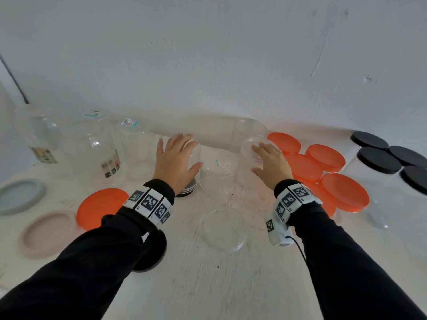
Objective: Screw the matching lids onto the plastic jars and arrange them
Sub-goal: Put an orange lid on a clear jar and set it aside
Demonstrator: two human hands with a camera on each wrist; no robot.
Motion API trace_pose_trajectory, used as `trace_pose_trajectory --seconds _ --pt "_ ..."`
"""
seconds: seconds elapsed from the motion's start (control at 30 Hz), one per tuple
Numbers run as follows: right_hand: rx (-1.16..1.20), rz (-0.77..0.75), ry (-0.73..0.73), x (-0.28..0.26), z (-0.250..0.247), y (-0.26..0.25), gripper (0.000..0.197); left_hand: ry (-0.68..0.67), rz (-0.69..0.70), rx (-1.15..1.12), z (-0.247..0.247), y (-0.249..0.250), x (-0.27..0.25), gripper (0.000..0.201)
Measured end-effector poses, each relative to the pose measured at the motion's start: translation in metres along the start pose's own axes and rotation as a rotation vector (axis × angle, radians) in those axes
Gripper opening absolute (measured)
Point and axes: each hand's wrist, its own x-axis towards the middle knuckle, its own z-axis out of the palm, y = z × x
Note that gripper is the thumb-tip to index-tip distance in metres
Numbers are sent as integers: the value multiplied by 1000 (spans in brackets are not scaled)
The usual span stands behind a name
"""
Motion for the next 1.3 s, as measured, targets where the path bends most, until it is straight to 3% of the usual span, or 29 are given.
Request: trace_pose_trajectory --seconds 0.1,0.17,0.23,0.27,0.33,0.47,0.57,0.77,0.97,1.17,1.3 --pt "-6 -3 -8 0 1 1 64 77 166 -193 -8 20 -11 39" --pt "-10 -7 -9 1 1 1 64 -121 243 -312 -10 33 -20 32" --pt "-17 -9 -5 2 1 1 64 -468 316 -341 -7 43 -30 31" --pt "-20 -9 -5 2 1 1 64 -616 357 -308 -6 48 -33 35" --pt "-16 -7 -8 3 2 2 64 -780 419 -225 0 56 -40 53" --pt "-36 -11 -11 5 3 2 64 -1004 516 -9 16 65 -45 98" --pt "-34 -8 -11 5 2 1 64 -1076 527 67 26 69 -43 109" --pt "-21 -2 -13 3 0 -1 64 -1099 521 73 32 72 -39 102" --pt "-31 19 -19 4 -1 -7 63 -1080 368 -54 14 59 -37 96" --pt "-48 32 -37 9 -7 -13 62 -858 148 -204 -32 14 -47 95" --pt "-182 76 -172 17 -19 -27 63 -661 -4 -250 -61 -15 -69 94"
